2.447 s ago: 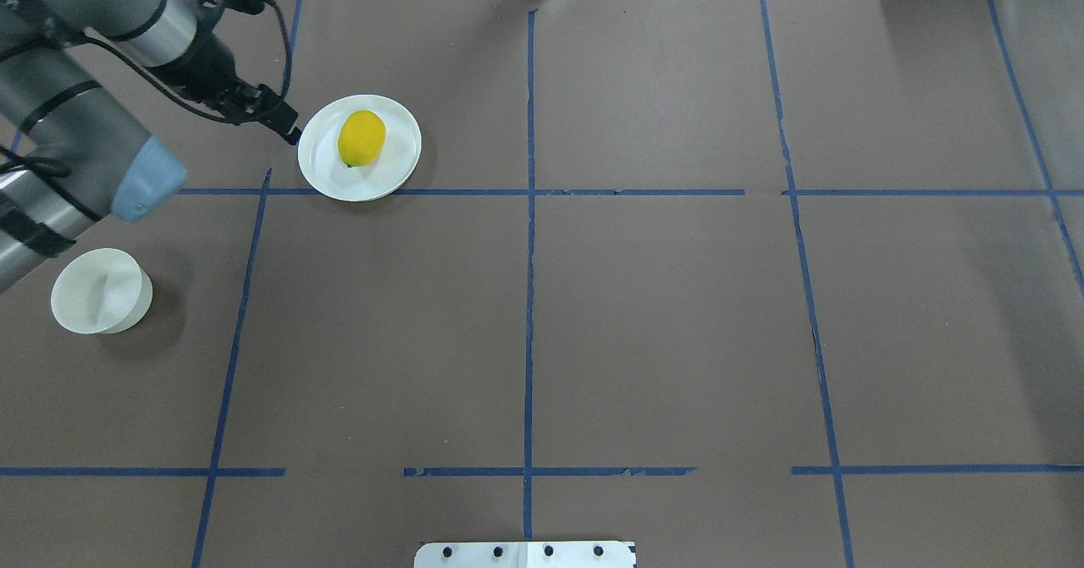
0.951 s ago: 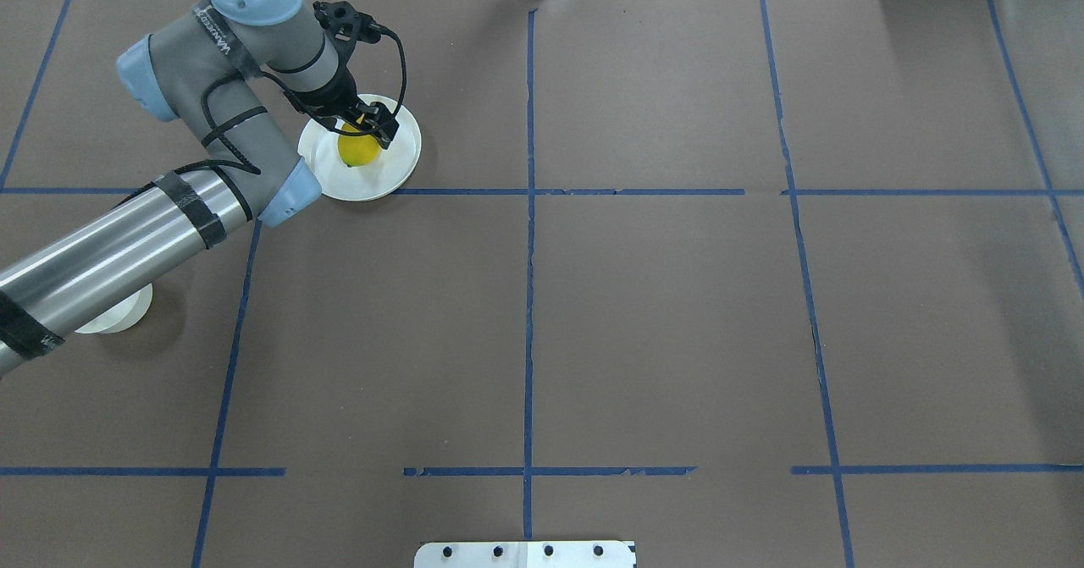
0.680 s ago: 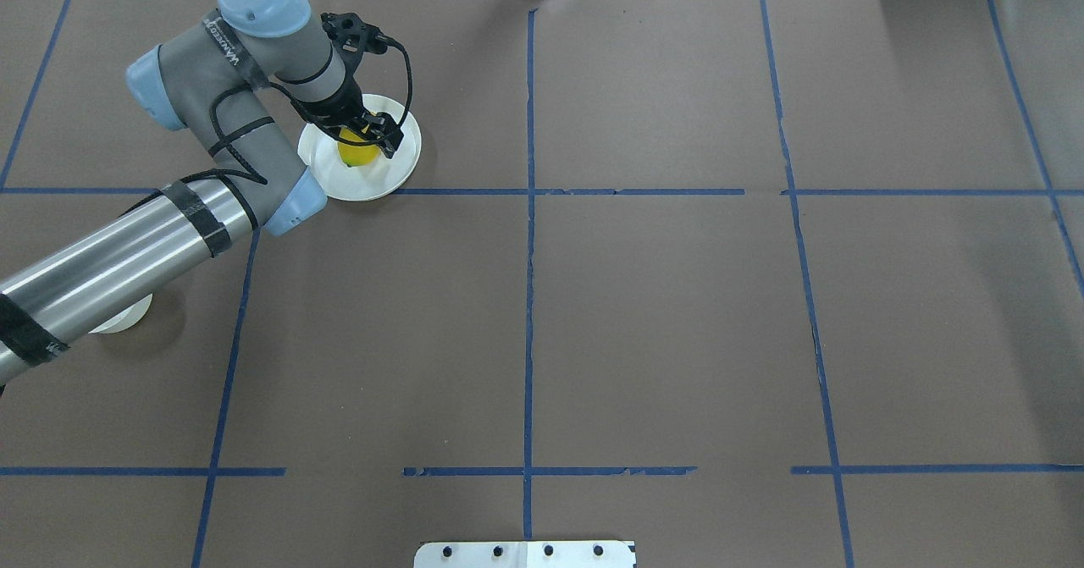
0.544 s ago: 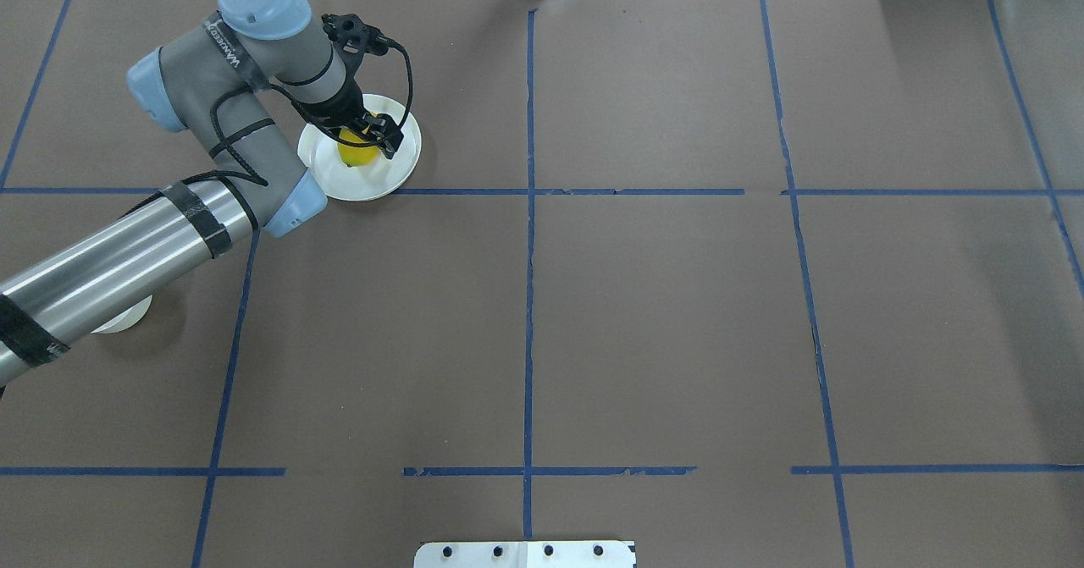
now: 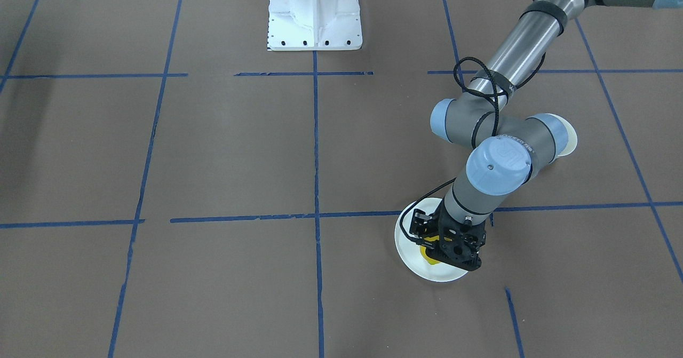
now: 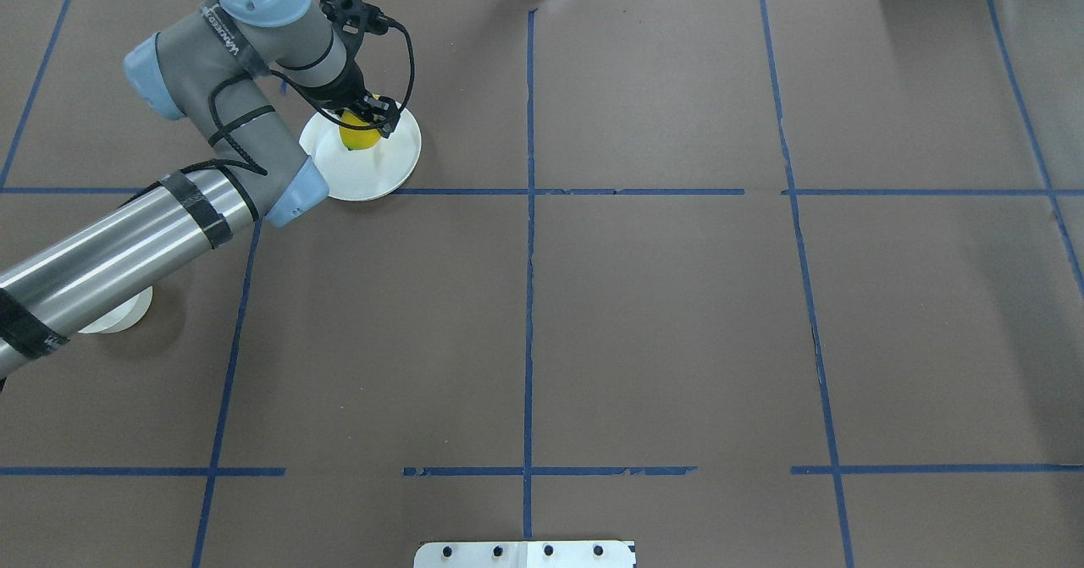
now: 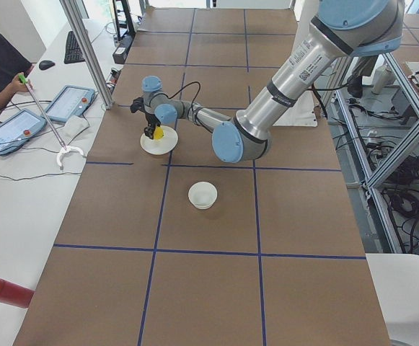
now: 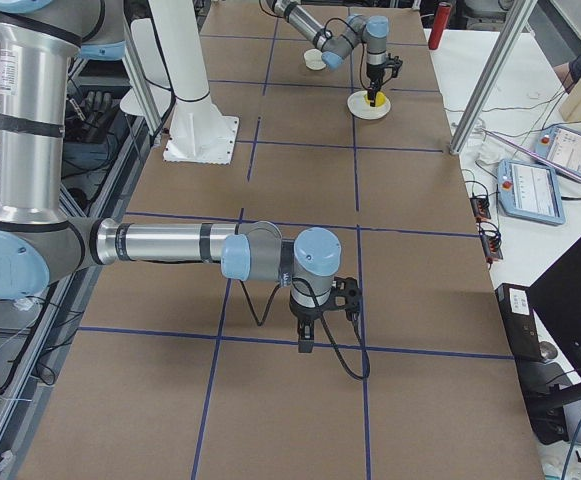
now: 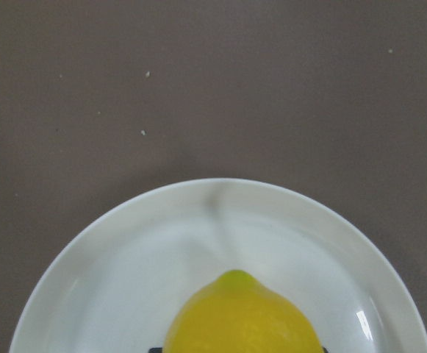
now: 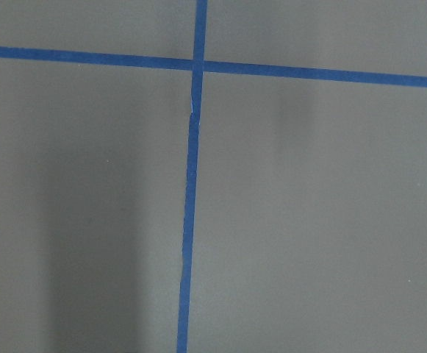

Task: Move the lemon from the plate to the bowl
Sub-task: 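Lower the left gripper and close it around the lemon, then lift the lemon with the left gripper and carry it over the white bowl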

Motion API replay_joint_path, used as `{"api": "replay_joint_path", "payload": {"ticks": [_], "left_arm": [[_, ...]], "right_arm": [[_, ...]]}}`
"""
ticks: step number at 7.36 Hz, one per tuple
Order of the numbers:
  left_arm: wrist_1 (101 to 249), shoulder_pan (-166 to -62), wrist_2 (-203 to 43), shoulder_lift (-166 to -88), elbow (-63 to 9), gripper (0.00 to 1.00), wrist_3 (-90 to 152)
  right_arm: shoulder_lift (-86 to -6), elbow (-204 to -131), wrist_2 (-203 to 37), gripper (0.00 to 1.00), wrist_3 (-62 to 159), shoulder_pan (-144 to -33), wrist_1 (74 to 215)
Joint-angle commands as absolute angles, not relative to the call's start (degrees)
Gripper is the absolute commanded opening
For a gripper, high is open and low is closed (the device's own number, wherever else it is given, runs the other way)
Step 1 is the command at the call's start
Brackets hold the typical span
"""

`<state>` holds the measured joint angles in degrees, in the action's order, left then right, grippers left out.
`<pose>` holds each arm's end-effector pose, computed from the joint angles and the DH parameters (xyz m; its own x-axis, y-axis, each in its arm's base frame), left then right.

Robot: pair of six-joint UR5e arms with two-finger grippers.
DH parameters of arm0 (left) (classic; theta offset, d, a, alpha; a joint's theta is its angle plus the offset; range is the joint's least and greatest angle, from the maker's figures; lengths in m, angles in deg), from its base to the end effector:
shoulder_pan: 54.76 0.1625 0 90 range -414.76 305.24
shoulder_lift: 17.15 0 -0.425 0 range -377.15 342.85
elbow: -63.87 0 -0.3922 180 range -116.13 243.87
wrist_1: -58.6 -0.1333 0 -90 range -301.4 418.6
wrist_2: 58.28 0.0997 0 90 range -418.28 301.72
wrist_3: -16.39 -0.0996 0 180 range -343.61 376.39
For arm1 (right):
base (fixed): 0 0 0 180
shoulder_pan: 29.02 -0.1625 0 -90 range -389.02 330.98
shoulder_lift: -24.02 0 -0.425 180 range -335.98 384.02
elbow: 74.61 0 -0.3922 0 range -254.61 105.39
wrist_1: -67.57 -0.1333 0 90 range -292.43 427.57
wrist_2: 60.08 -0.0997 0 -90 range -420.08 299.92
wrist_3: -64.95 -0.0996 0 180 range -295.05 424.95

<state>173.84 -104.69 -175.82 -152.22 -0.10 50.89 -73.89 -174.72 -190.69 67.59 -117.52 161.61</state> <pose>0.4512 -0.6719 0.3283 0.6490 0.3637 -0.6683 -0.1132 0.9147 0.3879 0.0572 -0.4323 0.6472 0.7574 -0.0450 0.6514 0.0611 0.9981 -0.0021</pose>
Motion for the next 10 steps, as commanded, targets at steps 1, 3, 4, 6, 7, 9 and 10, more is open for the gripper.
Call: {"api": "replay_joint_path", "payload": {"ticks": [1,3,4,6,7,9,10], "left_arm": [[164.73,-105.74,-175.79,-143.61,-18.1,0.0,50.41],[163.81,-105.91,-175.96,-129.1,-33.63,0.0,50.32],[164.41,-106.0,-176.14,-123.82,-36.03,0.0,50.41],[164.77,-106.09,-176.4,-111.87,-40.0,0.0,50.49],[164.77,-106.09,-178.93,-108.42,-40.01,0.0,50.49],[164.86,-106.27,-183.52,-105.05,-40.8,0.0,50.75],[164.86,-106.27,-183.44,-105.13,-40.72,0.0,50.76]], "right_arm": [[-73.89,-174.72,-190.69,1.0,67.59,-117.52,161.61],[-73.89,-174.72,-190.69,1.0,67.59,-117.52,161.61],[-73.89,-174.72,-190.69,1.0,67.59,-117.52,161.61],[-73.89,-174.72,-190.69,1.0,67.59,-117.52,161.61],[-73.89,-174.72,-190.69,1.0,67.59,-117.52,161.61],[-73.89,-174.72,-190.69,1.0,67.59,-117.52,161.61],[-73.89,-174.72,-190.69,1.0,67.59,-117.52,161.61]]}}
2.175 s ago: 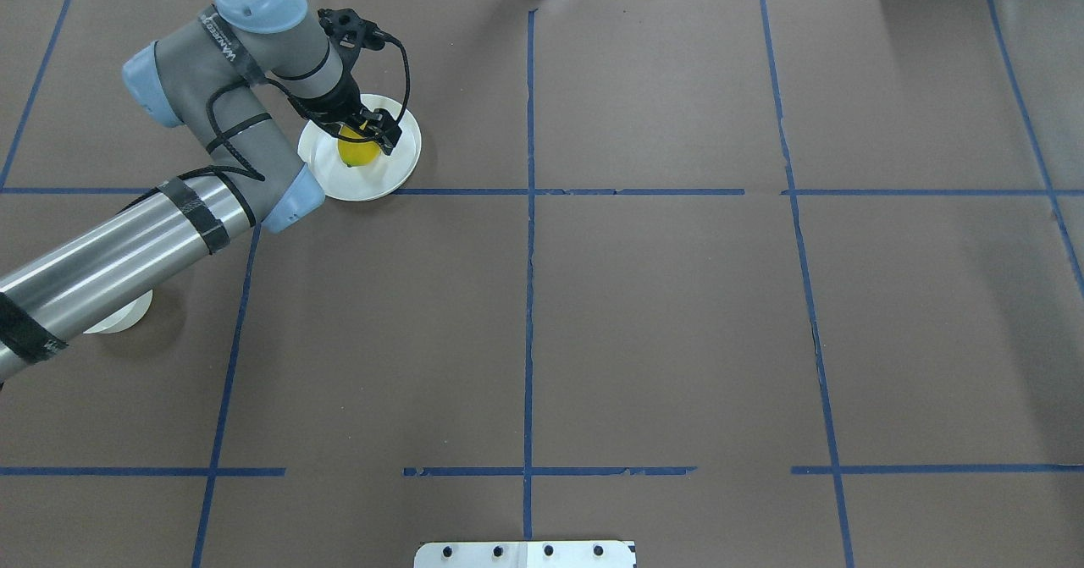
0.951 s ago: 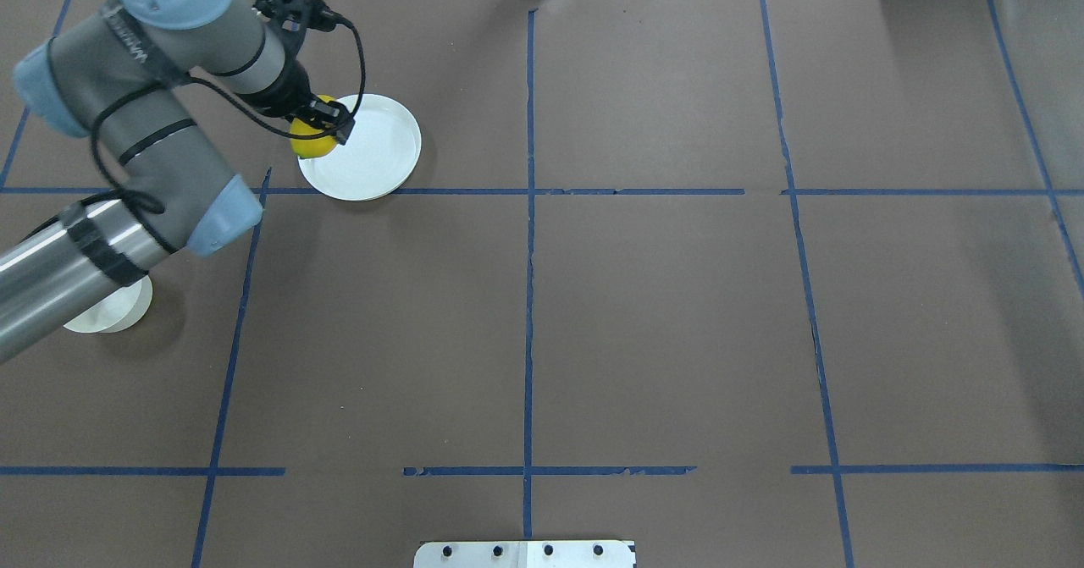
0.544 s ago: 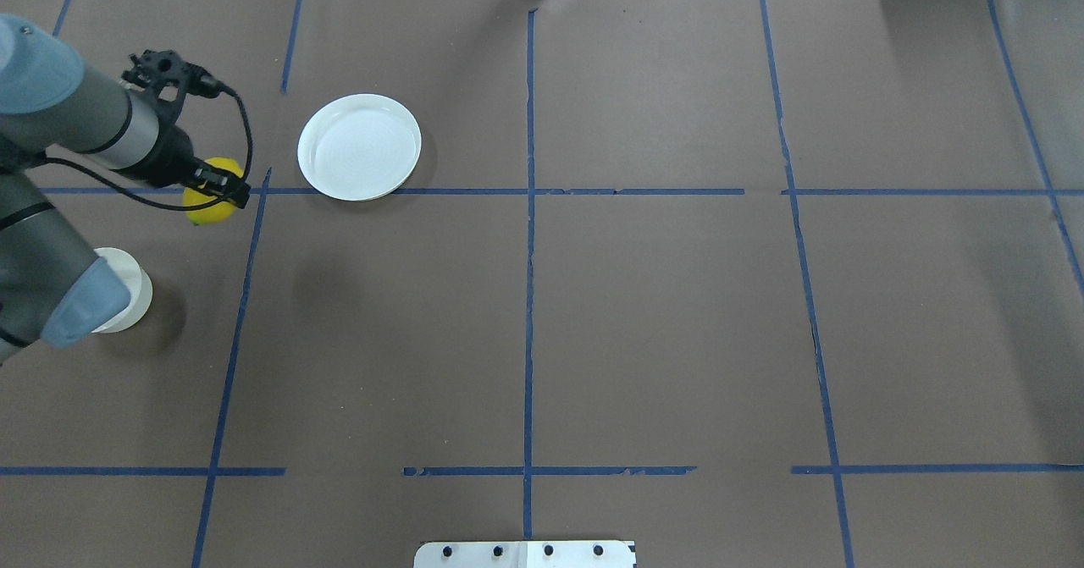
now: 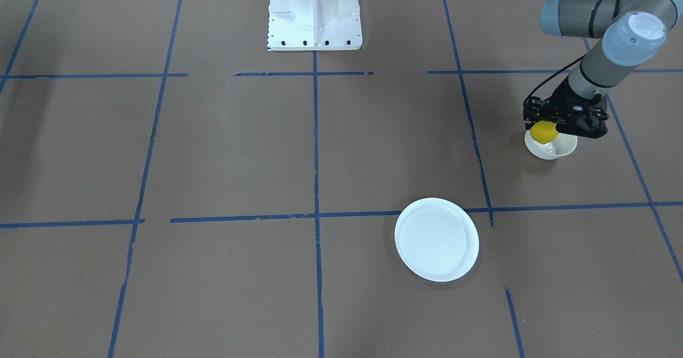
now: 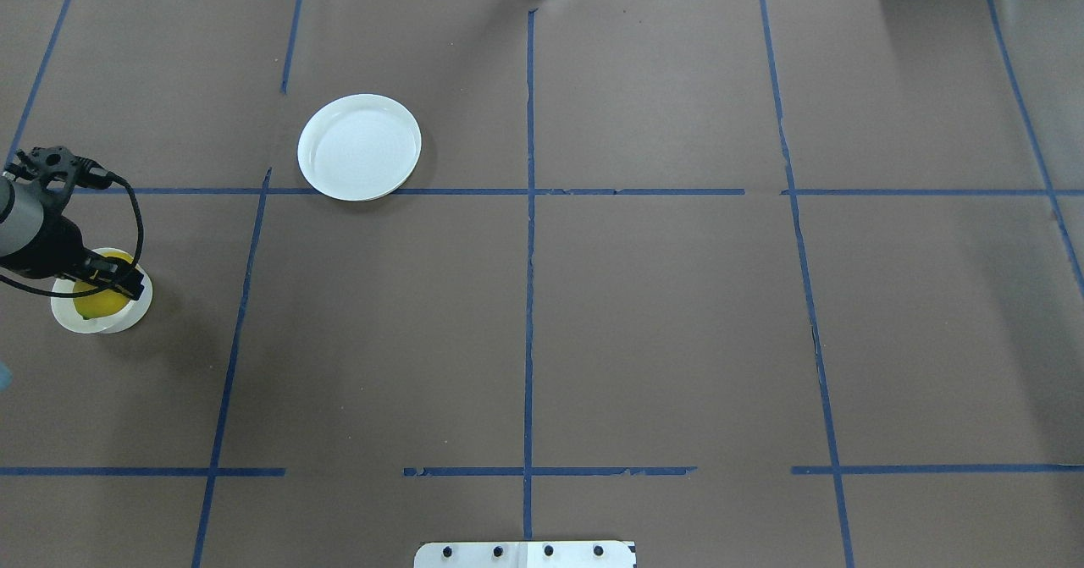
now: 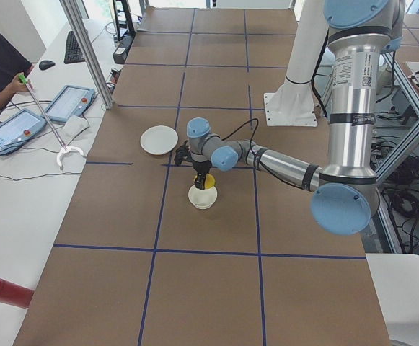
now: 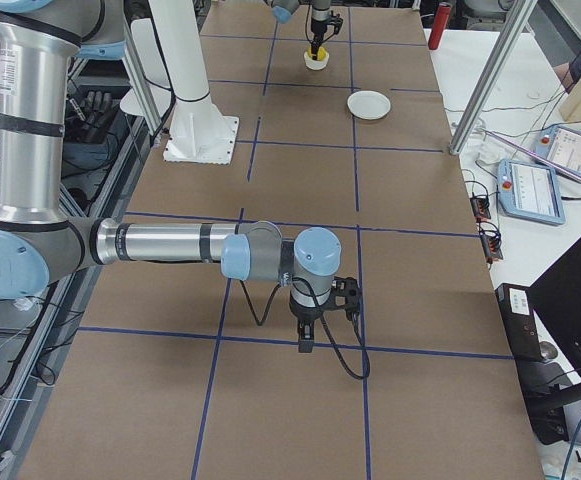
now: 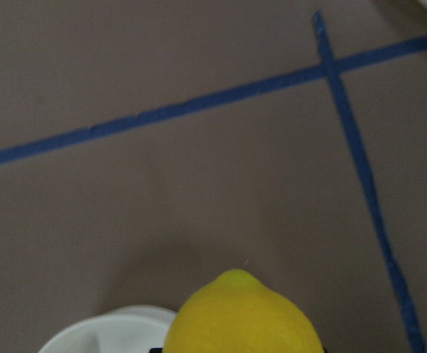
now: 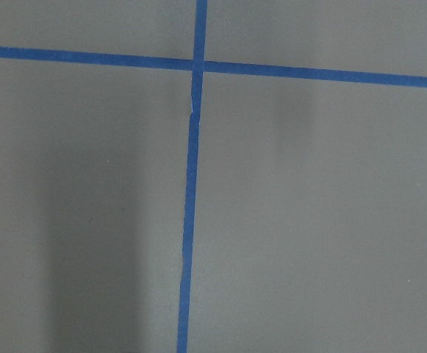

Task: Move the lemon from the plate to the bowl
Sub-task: 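Lift the lemon with the left gripper and carry it over the white bowl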

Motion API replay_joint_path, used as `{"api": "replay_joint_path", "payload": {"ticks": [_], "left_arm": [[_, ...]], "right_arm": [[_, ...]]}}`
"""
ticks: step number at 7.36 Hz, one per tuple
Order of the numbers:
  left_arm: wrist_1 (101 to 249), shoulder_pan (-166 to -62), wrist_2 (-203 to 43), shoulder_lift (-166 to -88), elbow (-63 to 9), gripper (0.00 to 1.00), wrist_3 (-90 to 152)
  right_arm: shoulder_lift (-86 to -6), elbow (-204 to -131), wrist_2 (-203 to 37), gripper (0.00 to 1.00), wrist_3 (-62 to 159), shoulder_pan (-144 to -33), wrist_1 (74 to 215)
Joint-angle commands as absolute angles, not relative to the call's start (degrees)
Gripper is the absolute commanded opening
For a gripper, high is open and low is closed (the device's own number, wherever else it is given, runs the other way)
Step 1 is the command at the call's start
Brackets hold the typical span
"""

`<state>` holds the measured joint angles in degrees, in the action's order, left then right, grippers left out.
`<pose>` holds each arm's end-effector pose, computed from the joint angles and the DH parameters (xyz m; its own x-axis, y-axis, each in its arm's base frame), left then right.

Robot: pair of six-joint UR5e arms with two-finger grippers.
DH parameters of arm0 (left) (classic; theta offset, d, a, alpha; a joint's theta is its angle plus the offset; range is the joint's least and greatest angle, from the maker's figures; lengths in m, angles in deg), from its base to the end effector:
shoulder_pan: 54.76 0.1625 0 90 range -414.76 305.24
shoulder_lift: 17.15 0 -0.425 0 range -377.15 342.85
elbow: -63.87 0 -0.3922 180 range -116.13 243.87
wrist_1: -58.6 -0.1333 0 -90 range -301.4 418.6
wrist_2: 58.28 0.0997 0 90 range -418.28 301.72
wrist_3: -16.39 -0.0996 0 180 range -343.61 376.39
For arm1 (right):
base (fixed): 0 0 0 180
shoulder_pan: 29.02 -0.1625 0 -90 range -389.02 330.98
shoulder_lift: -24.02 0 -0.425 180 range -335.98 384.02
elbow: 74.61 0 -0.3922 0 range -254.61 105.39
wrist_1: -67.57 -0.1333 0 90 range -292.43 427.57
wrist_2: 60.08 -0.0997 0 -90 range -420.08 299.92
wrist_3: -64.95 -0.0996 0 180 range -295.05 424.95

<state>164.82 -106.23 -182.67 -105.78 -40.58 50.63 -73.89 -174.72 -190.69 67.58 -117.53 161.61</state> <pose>0.2506 -0.4384 0.5215 0.6970 0.2199 -0.6826 -0.1827 0.9749 0.1274 0.0572 -0.4323 0.6472 0.7575 -0.0447 0.6514 0.0608 0.9981 -0.0022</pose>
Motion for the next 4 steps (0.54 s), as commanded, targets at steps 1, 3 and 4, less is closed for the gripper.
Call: {"api": "replay_joint_path", "payload": {"ticks": [1,3,4], "left_arm": [[164.77,-106.27,-183.35,-105.04,-40.8,0.0,50.5],[164.86,-106.35,-182.82,-104.87,-40.11,0.0,50.23],[164.77,-106.35,-182.74,-104.78,-39.67,0.0,50.23]], "right_arm": [[-73.89,-174.72,-190.69,1.0,67.59,-117.52,161.61],[-73.89,-174.72,-190.69,1.0,67.59,-117.52,161.61],[-73.89,-174.72,-190.69,1.0,67.59,-117.52,161.61]]}}
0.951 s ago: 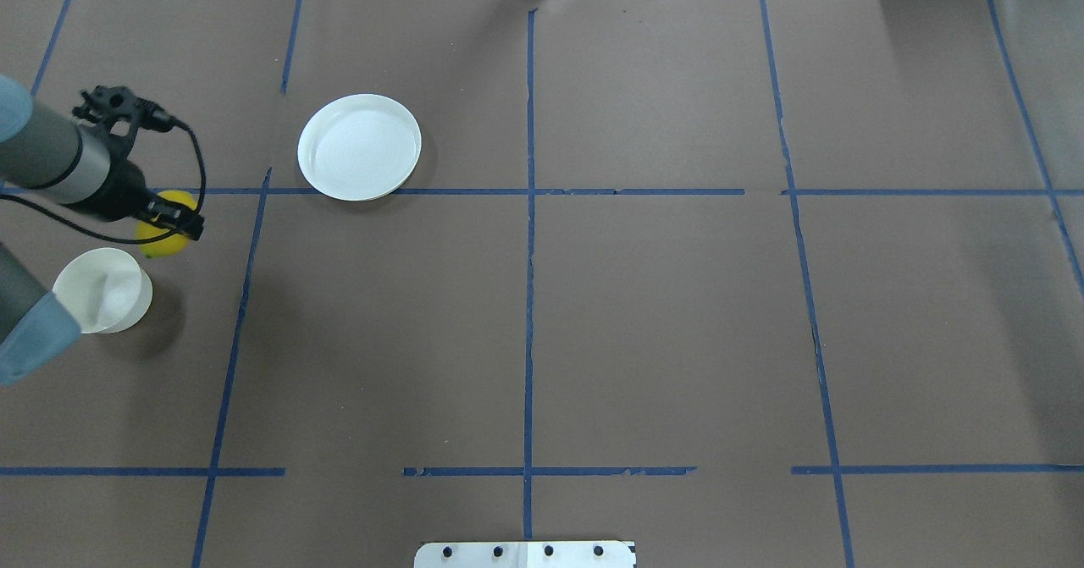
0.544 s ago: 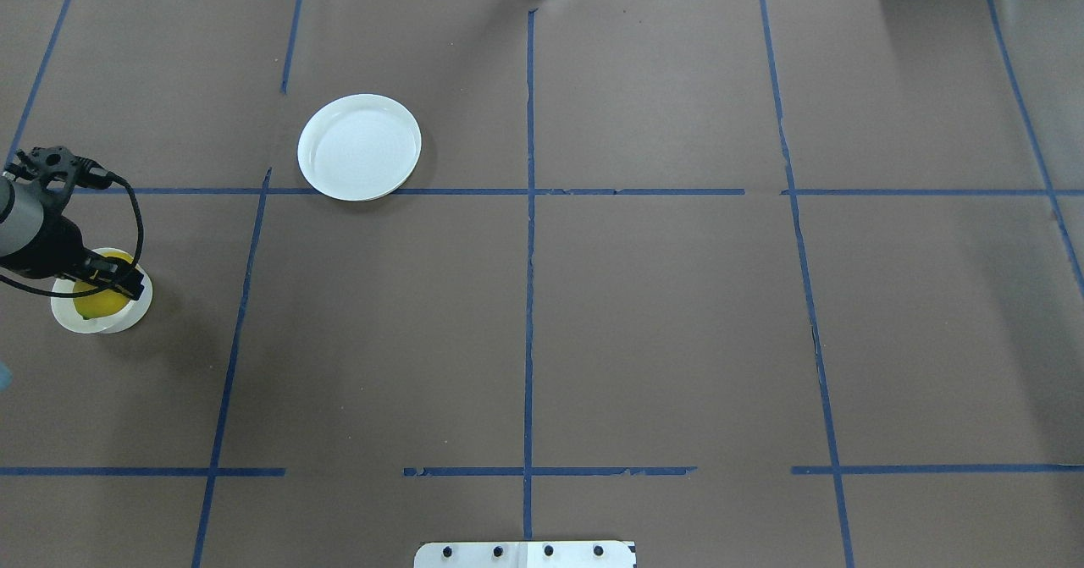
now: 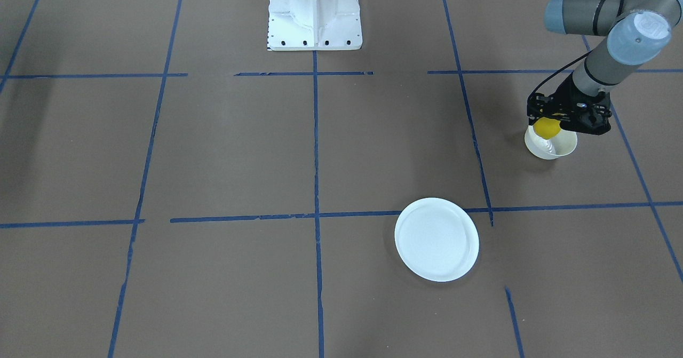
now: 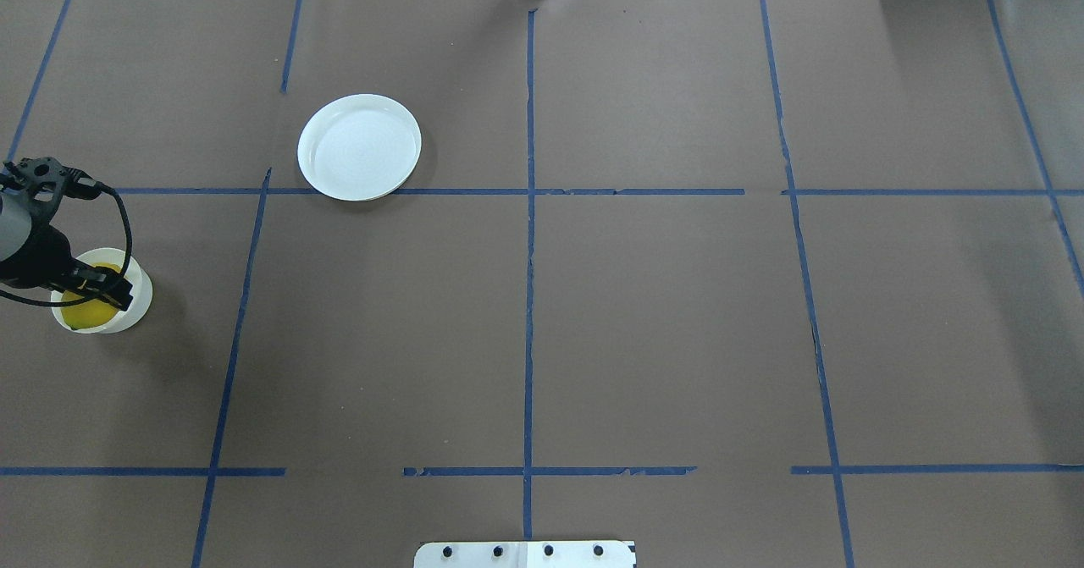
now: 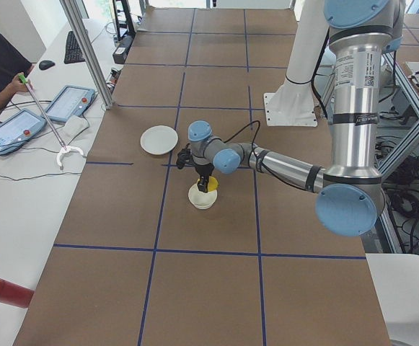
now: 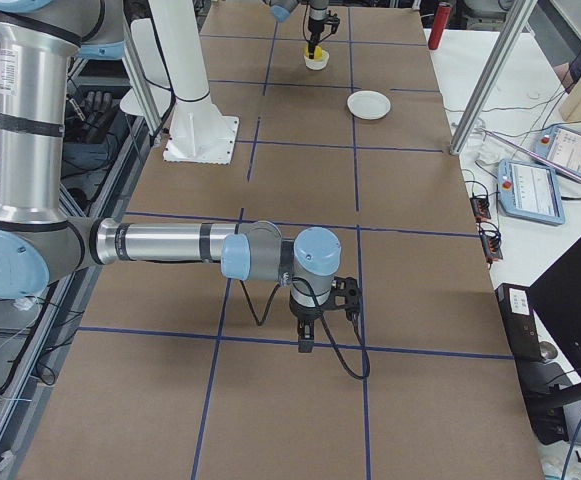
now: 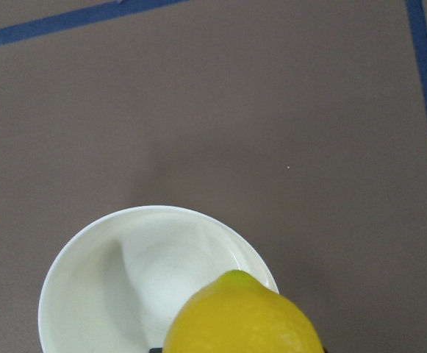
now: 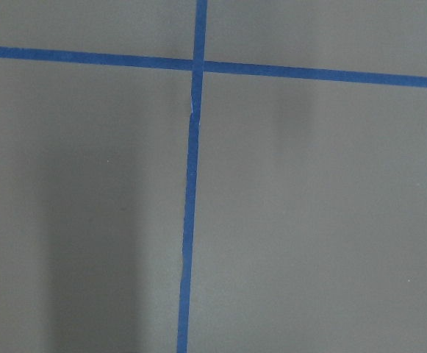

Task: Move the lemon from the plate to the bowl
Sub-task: 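Lower the lemon into the bowl and open the left gripper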

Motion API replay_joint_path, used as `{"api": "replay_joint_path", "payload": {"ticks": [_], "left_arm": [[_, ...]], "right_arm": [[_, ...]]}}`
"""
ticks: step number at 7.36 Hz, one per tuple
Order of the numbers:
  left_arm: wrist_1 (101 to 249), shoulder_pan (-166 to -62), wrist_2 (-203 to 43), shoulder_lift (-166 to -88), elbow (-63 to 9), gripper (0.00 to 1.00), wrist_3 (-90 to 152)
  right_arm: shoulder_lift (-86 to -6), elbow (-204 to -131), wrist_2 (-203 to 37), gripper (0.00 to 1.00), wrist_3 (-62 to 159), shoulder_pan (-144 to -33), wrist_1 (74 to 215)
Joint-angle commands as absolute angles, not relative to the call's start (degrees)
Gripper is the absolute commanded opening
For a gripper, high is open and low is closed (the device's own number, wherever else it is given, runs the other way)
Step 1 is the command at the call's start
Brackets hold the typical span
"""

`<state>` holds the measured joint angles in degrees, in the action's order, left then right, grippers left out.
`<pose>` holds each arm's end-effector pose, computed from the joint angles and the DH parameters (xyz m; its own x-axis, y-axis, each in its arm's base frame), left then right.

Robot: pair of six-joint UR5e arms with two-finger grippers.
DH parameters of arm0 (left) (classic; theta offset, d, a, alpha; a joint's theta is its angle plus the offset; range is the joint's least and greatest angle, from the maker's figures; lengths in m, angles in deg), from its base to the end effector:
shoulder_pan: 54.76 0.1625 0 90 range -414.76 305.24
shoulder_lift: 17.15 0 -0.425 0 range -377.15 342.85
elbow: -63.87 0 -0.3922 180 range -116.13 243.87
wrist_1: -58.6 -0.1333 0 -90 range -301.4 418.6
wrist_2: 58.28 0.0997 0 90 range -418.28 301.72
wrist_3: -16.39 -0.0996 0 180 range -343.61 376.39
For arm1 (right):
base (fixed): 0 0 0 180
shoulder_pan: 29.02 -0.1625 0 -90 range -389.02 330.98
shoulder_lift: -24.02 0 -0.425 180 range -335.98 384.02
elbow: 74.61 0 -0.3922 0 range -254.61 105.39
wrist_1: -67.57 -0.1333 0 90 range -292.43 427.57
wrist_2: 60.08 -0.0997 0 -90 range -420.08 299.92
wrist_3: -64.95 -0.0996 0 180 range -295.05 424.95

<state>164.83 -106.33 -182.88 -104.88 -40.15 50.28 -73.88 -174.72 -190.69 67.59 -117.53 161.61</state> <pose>0.2467 -0.4344 0.5329 0.7039 0.2122 -0.6779 -0.1884 0.9759 0.1098 0.0572 -0.4324 0.6471 0.7574 -0.0450 0.6514 0.0609 0.9981 -0.0019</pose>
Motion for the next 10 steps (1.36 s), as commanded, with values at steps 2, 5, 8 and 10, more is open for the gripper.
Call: {"api": "replay_joint_path", "payload": {"ticks": [2,5,8,10], "left_arm": [[164.77,-106.44,-182.74,-104.43,-39.23,0.0,50.32],[164.77,-106.35,-182.82,-104.78,-37.47,0.0,50.32],[164.77,-106.53,-181.17,-105.65,-35.8,0.26,50.14],[164.86,-106.53,-178.78,-105.92,-35.44,0.69,47.18]], "right_arm": [[-73.89,-174.72,-190.69,1.0,67.59,-117.52,161.61],[-73.89,-174.72,-190.69,1.0,67.59,-117.52,161.61],[-73.89,-174.72,-190.69,1.0,67.59,-117.52,161.61],[-73.89,-174.72,-190.69,1.0,67.59,-117.52,161.61]]}}
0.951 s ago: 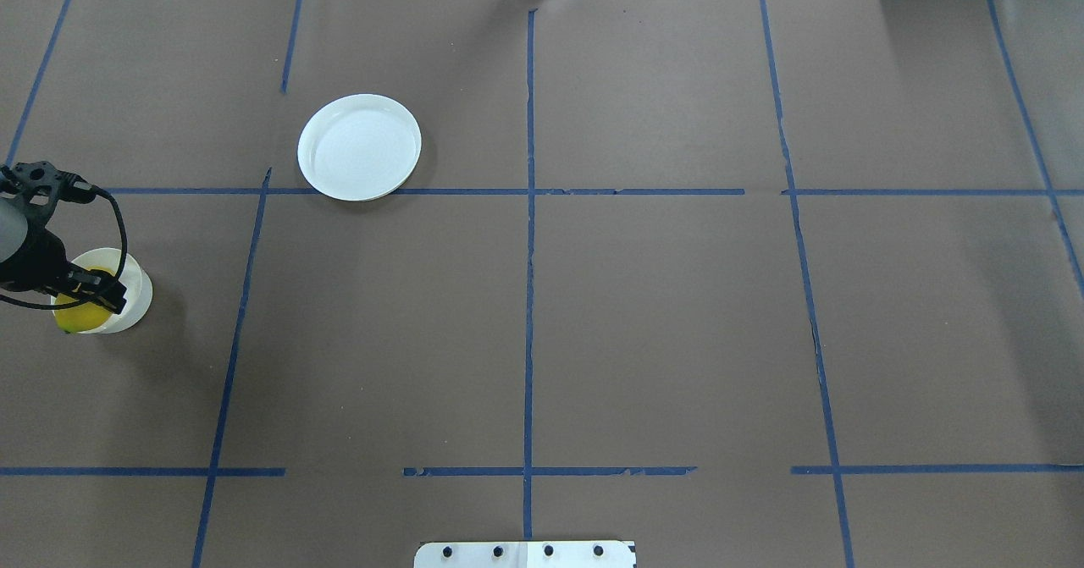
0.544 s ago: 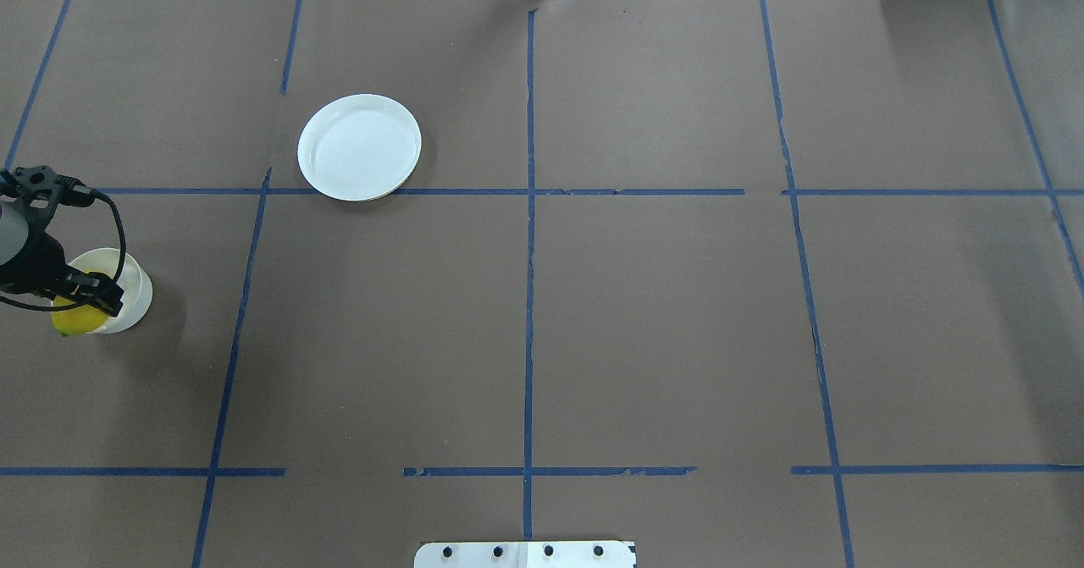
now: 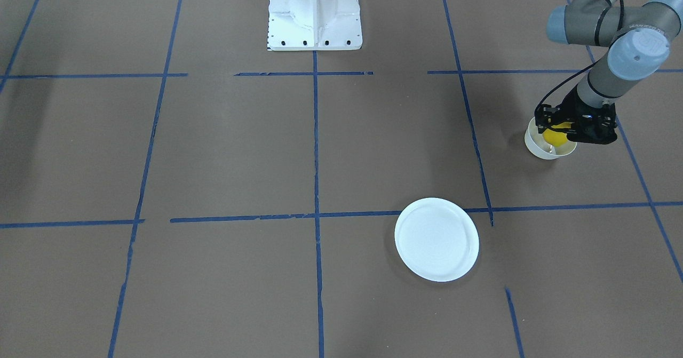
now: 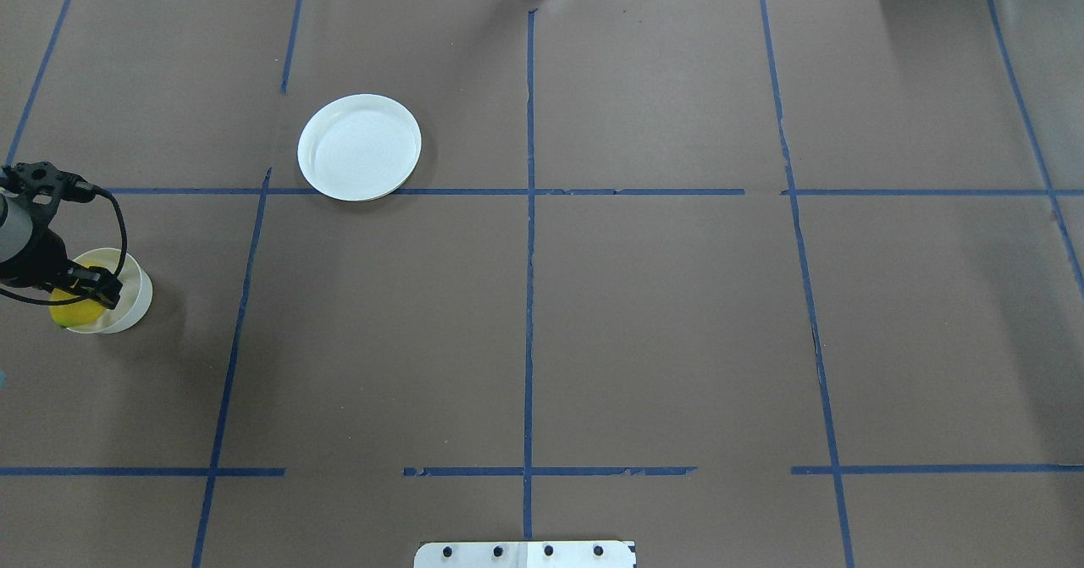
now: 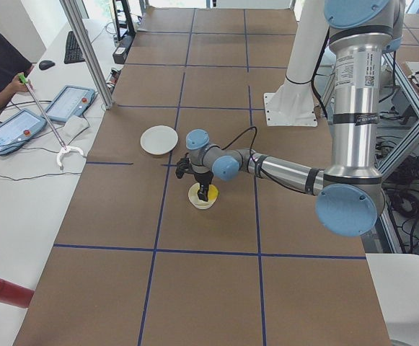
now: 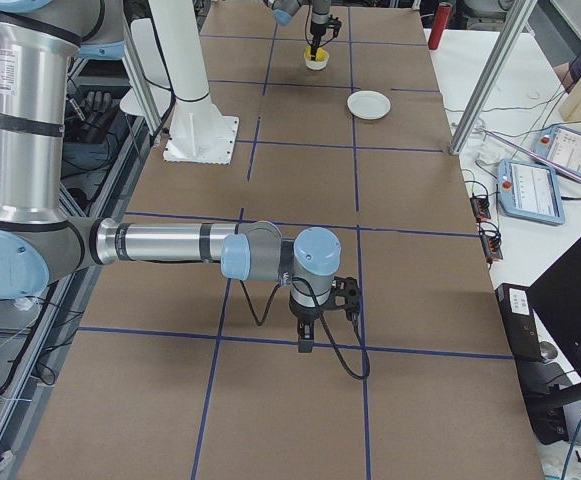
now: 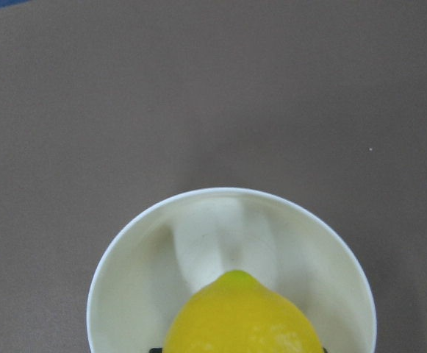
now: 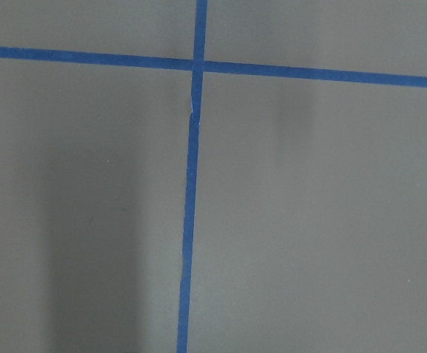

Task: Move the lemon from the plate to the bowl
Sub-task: 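Lower the lemon into the bowl and open the left gripper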

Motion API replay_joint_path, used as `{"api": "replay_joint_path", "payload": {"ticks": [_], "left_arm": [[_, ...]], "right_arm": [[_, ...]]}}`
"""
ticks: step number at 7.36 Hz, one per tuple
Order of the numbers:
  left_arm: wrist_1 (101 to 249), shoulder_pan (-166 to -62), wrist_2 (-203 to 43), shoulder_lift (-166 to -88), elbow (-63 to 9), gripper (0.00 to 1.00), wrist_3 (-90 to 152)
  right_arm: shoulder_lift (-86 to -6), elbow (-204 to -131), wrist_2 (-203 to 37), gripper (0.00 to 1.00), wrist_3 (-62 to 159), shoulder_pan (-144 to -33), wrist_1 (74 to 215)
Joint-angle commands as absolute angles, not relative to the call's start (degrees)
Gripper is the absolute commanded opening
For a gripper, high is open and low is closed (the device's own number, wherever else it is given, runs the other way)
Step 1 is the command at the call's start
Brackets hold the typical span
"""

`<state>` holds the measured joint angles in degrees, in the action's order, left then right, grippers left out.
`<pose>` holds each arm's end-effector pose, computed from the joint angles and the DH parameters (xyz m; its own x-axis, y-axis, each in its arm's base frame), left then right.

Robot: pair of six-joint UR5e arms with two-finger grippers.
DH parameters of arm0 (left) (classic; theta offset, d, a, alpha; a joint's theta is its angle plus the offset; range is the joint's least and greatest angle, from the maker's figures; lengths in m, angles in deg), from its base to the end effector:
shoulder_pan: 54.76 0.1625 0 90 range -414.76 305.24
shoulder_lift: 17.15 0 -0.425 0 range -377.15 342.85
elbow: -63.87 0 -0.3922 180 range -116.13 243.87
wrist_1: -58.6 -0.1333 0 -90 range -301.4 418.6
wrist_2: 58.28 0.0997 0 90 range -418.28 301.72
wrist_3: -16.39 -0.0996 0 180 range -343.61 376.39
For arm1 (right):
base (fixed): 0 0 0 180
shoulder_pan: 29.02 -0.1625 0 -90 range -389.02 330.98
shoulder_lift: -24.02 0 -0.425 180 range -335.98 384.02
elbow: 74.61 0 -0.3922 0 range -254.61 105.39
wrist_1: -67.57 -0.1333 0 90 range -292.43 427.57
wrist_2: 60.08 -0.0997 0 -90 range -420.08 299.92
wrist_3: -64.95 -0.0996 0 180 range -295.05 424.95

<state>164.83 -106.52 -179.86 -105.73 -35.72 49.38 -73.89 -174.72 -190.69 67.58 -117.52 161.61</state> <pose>0.2479 -0.4457 0.5677 0.7558 0.1953 -0.6250 -0.1814 0.9796 0.0868 0.0572 -0.4323 0.6472 0.7574 -0.0448 0.6514 0.0610 0.9981 -0.0022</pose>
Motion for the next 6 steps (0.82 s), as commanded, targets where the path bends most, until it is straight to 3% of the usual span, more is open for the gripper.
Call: {"api": "replay_joint_path", "payload": {"ticks": [1,2,6], "left_arm": [[164.86,-106.96,-178.87,-105.92,-35.36,0.91,45.5],[164.86,-107.32,-178.87,-106.36,-35.36,0.99,45.49],[164.43,-113.08,-179.57,-107.15,-37.02,0.99,45.05]], "right_arm": [[-73.89,-174.72,-190.69,1.0,67.59,-117.52,161.61],[-73.89,-174.72,-190.69,1.0,67.59,-117.52,161.61],[-73.89,-174.72,-190.69,1.0,67.59,-117.52,161.61]]}}
